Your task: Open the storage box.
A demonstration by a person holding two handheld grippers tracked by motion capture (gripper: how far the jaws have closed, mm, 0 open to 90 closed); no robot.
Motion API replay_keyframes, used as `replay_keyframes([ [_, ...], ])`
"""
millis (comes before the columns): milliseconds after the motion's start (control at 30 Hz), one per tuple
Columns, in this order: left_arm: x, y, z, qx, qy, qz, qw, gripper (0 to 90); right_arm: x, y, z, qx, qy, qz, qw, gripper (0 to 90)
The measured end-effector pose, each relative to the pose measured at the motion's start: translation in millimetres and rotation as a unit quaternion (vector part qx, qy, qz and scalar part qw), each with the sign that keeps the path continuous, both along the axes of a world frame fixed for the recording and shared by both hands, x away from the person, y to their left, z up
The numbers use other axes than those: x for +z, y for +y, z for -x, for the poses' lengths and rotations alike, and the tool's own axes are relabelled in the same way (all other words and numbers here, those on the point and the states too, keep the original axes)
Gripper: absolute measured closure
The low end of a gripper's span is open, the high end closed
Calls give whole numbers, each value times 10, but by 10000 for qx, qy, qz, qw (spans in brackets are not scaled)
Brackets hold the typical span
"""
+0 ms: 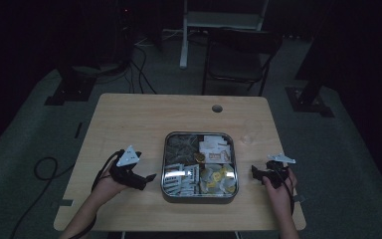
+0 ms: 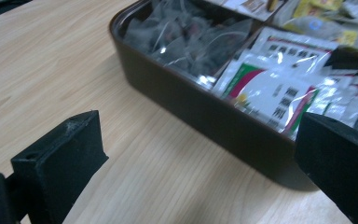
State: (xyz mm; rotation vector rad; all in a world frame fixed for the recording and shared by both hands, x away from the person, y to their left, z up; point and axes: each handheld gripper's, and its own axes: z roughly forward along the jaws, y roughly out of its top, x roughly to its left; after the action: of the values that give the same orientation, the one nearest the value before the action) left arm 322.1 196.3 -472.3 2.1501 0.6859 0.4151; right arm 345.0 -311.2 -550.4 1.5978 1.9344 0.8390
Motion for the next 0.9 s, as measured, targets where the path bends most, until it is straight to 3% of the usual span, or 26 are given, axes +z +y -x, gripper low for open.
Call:
replay_keyframes([
  [567, 103, -387, -110, -538, -23, -56, 9985, 23, 0, 0, 0, 1, 0, 0, 10000, 120],
  [900, 89, -598, -183, -762, 20, -94, 9970, 23, 0, 0, 0, 0, 1, 0, 10000, 120],
])
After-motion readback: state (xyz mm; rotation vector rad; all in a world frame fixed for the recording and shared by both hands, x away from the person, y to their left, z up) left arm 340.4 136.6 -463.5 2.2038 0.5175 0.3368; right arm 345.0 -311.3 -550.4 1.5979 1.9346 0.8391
